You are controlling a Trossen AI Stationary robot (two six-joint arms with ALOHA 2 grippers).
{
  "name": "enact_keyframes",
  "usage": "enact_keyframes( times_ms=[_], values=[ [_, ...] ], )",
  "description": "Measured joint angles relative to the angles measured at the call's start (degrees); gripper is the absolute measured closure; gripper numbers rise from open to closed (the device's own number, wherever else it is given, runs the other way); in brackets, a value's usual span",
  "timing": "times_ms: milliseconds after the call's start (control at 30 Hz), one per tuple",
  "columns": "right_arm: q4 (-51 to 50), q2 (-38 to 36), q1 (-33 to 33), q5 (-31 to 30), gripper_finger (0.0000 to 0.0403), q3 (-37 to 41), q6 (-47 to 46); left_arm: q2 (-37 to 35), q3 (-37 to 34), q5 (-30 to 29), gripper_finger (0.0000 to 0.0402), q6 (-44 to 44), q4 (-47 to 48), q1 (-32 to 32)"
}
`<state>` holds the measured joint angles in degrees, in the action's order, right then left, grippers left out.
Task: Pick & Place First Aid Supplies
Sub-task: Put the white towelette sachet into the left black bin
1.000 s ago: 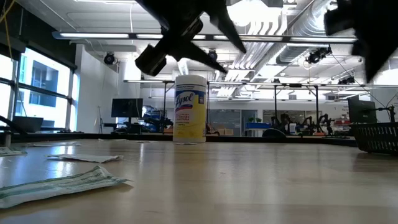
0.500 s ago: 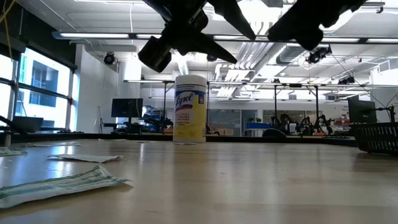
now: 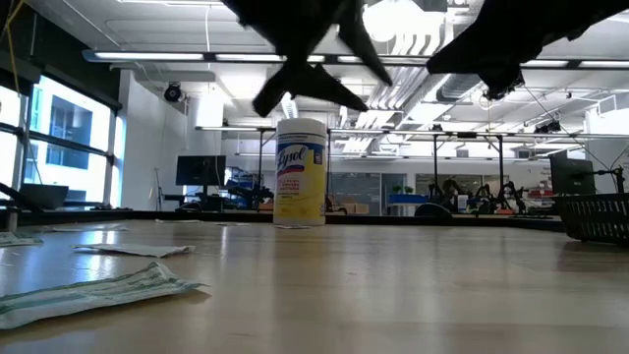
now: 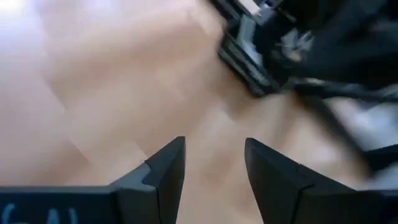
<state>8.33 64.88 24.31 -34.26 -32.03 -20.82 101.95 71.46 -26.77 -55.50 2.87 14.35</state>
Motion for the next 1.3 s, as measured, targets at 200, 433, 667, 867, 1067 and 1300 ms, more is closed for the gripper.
enact_keyframes(
  times_ms=[200, 433, 667, 867, 1067, 1300],
  values=[
    [0.4, 0.0, 3.6, -3.0, 0.0397, 0.0, -1.5, 0.0, 0.0, 2.9, 0.0238, 23.6, 0.8, -3.9],
    [2.9, 0.0, 6.0, -3.5, 0.04, 0.0, 0.9, 0.7, 0.0, 3.3, 0.0238, 19.7, 10.7, -12.1],
    [3.7, 0.4, 6.2, -3.0, 0.04, 0.0, 1.9, 0.6, 0.1, 5.2, 0.0238, 22.3, 15.9, -21.9],
    [5.7, 6.1, 6.2, -4.2, 0.0401, 0.0, 3.3, 1.6, 0.0, 6.4, 0.0238, 24.6, 19.5, -26.4],
    [14.0, 14.8, 6.2, -2.8, 0.0402, 0.0, 3.8, 6.2, -0.1, 0.1, 0.0238, 20.6, 20.3, -27.9],
    [22.0, 17.2, 5.6, -1.8, 0.0402, -0.7, 10.7, 11.3, 0.0, -5.5, 0.0238, 20.8, 19.2, -27.8]
  ],
)
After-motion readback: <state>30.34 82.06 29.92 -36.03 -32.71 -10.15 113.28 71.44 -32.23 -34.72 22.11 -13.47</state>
